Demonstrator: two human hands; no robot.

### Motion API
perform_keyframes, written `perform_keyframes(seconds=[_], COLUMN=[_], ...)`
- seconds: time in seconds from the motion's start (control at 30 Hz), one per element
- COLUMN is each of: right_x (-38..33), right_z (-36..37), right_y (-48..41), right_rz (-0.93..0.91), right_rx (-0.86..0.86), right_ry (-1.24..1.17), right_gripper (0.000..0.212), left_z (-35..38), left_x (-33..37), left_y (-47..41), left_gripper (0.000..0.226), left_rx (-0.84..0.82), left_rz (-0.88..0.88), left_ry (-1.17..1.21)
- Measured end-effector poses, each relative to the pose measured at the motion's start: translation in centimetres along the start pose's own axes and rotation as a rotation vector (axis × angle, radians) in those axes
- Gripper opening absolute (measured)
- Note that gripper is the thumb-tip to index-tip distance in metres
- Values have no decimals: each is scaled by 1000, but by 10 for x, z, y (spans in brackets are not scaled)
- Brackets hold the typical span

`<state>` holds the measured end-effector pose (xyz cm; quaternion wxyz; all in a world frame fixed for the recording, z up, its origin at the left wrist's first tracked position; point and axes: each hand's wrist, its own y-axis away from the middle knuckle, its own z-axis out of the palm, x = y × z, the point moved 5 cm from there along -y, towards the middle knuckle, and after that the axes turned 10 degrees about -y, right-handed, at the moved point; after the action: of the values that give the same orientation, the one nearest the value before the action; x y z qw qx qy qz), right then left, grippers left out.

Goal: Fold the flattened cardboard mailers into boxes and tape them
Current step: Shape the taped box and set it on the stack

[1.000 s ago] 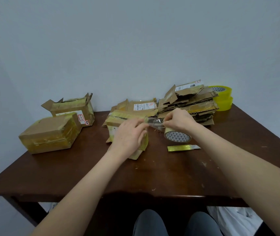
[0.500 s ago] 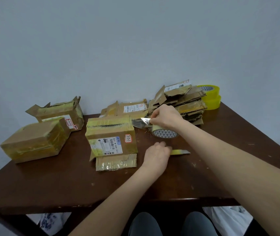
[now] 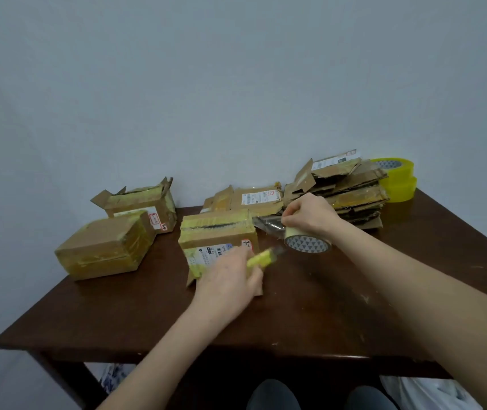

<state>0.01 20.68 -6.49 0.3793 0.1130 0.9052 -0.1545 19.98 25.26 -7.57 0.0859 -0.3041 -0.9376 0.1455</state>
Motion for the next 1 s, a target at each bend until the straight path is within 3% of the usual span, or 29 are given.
perform_keyframes(seconds=[0.1,0.17,0.47,0.73,1.0], right_x=[3,3,18,20,20], right_z=[5,8,4,15,15], right_y=[2,4,18,35,40], right_rz=[13,19,120,113,129], right_rx=[1,6,118,166,218], right_ry=[-29,-35,29,32,47], right_gripper=[10,11,20,16,15], left_z=[-38,-43,22,27,27], left_x=[-22,-23,-3,-15,-10], left_y=[-8,-24,-53,-38,-32], left_gripper=[17,18,9,21,19], left_rx=[284,390,275,361,324], left_rz=[-125,-177,-243,-179,-126], left_ry=[110,195,393,301,92])
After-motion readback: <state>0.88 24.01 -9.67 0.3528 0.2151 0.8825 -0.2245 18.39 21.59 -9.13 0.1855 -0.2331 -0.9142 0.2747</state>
